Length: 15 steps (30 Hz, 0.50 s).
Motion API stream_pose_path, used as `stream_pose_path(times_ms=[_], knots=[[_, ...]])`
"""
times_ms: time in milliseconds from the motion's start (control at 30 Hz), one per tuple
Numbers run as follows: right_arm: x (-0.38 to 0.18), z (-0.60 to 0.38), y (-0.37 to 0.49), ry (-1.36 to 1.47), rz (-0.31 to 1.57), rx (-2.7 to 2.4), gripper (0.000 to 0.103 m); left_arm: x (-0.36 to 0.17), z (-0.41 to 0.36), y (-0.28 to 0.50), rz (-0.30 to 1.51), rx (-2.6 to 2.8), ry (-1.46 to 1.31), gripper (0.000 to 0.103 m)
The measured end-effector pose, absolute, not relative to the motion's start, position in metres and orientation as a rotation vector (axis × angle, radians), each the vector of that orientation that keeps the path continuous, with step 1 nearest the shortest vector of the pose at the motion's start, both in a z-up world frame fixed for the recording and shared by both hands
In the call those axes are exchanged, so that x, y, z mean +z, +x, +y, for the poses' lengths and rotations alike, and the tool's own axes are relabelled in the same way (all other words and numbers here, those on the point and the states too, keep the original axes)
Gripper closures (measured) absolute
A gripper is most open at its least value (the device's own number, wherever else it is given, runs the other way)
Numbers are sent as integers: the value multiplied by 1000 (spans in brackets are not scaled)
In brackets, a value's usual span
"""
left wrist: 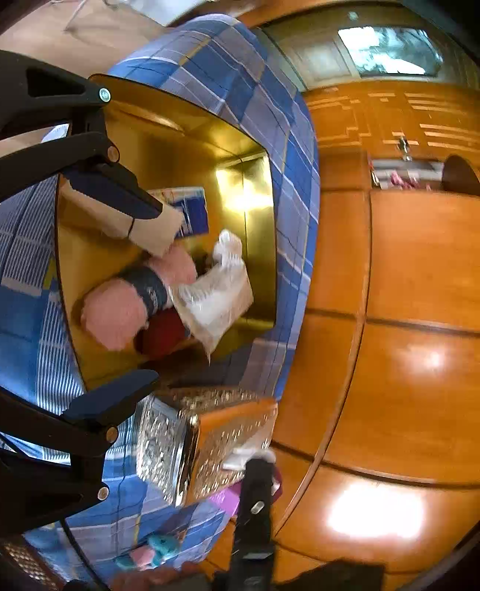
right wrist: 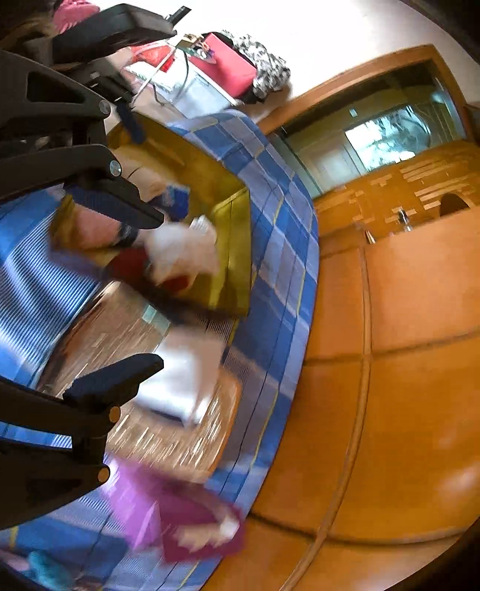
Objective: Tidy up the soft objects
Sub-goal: 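Carry the white printed packet onto the gold tray and open the right tool, then reach the left tool to the blue plush toy and grasp it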
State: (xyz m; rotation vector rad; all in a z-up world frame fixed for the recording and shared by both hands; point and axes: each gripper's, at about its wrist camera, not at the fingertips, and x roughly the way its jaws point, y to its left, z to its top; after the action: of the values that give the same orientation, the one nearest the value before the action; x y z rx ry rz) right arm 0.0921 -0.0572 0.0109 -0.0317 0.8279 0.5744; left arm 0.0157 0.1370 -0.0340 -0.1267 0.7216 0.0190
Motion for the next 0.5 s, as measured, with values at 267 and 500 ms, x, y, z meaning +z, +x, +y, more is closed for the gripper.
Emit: stream_pose_path(times_ms=[267,500], knots=[[5,-165,72,63,813,346,32,-27,104,11,722,-71,-56,19],[2,-240,63,144,800,149,32,-23,73,8,723,-151,7,19]])
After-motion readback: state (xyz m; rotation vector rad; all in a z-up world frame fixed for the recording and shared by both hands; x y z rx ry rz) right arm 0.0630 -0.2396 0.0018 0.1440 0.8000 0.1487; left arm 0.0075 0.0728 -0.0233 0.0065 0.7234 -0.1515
